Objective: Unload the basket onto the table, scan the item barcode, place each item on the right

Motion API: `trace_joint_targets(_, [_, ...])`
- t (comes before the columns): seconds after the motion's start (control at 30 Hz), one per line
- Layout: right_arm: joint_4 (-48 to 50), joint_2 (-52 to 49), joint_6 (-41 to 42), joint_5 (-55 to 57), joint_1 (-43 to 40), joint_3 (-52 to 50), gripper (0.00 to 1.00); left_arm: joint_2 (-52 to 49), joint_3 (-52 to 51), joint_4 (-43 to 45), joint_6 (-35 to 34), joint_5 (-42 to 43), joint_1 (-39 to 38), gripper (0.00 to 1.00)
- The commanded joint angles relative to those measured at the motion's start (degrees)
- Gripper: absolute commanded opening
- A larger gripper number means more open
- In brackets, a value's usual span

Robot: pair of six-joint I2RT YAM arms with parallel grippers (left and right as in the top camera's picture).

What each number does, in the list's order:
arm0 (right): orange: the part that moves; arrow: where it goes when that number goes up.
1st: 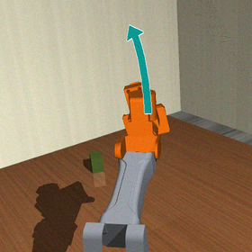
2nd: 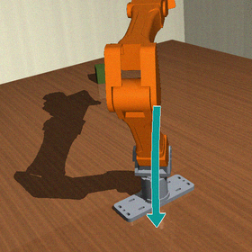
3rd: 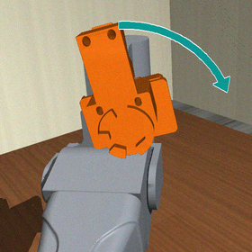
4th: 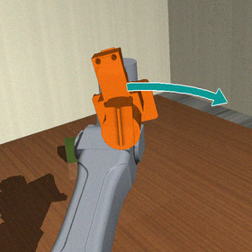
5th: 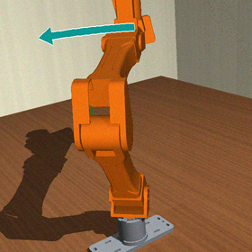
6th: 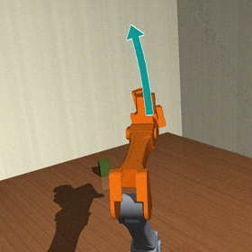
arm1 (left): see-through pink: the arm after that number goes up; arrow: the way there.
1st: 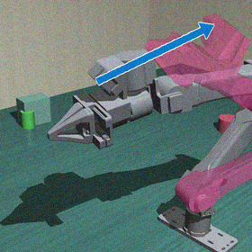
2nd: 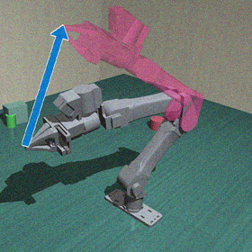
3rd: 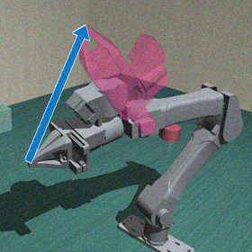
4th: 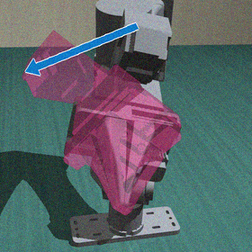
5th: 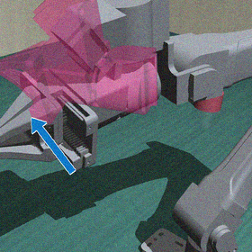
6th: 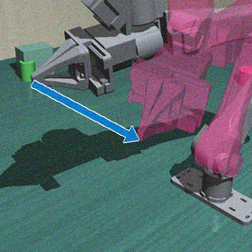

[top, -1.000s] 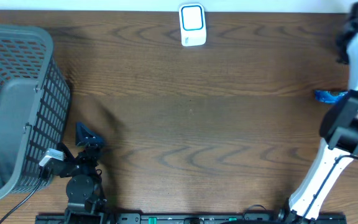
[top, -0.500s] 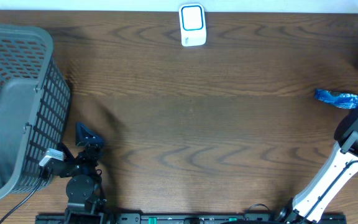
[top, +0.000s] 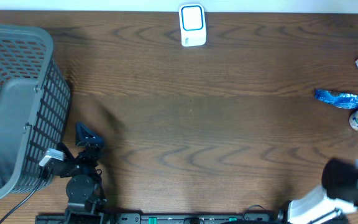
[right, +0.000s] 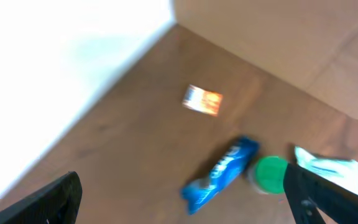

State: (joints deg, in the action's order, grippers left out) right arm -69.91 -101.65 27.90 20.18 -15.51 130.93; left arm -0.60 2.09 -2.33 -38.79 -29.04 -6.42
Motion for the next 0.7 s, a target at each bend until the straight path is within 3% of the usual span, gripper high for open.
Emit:
trace_joint_targets(0.0, [-2.10,6.16,0.98,-4.35,3.76,0.22,0.99,0.20,-1.03,-1.73,0.35,-0.33,0.28,0.98])
trace_joint_targets(0.2, [-3.39,16.20,0.98,-6.21,9.27,0.22,0.99,0.20,-1.03,-1.70,0.35,-0.33,0.28,0.98])
trace_joint_targets(0.53, [-5.90,26.82,-0.13,-6.03,9.73,0.22,0.99,0.20,-1.03,-1.73,0.35,-0.33,0.28,0.98])
trace_joint_targets(0.67, [-5.99,28.30,-8.76,-6.19,10.01,0.07,0.99,0.20,-1.03,-1.73,0.33,-0.33,0.28,0.98])
